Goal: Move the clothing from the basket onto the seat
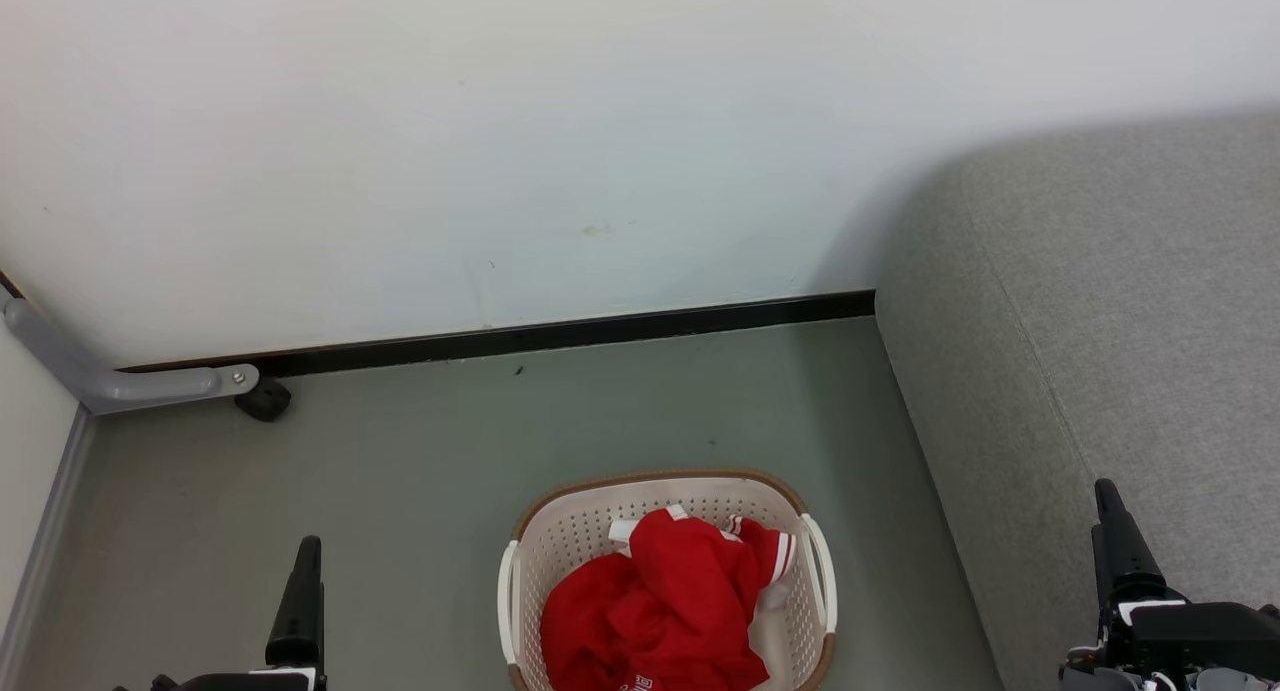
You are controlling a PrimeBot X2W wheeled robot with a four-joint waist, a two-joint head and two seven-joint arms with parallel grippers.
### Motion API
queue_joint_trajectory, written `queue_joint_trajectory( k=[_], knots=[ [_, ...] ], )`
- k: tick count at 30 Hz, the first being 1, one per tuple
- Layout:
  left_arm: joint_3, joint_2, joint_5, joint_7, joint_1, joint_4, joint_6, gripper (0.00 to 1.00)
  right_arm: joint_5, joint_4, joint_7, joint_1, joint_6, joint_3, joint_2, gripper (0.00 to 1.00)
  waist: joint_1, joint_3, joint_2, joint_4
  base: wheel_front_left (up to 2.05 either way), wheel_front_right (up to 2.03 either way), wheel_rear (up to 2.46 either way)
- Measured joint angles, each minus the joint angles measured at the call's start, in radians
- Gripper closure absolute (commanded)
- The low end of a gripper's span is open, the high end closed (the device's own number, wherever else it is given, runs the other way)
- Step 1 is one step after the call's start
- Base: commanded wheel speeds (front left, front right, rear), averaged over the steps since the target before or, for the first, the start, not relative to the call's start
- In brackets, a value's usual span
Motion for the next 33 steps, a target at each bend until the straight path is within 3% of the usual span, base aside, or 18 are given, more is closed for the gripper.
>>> queue_joint_trajectory(
  k=[10, 33],
  knots=[
    [-0.023, 0.023, 0.095, -0.037, -0.003, 0.013, 0.0, 0.0, -0.126, 0.001, -0.03, -0.022, 0.0, 0.033, -0.017, 0.0, 0.0, -0.001, -0.0001, -0.004, 0.0, 0.0, 0.0],
    [-0.044, 0.088, 0.48, -0.123, -0.013, 0.047, 0.018, 0.0, -0.575, 0.005, -0.118, -0.079, -0.01, 0.186, -0.099, 0.0, 0.0, 0.001, 0.0, -0.013, 0.0, 0.0, 0.0]
  ],
)
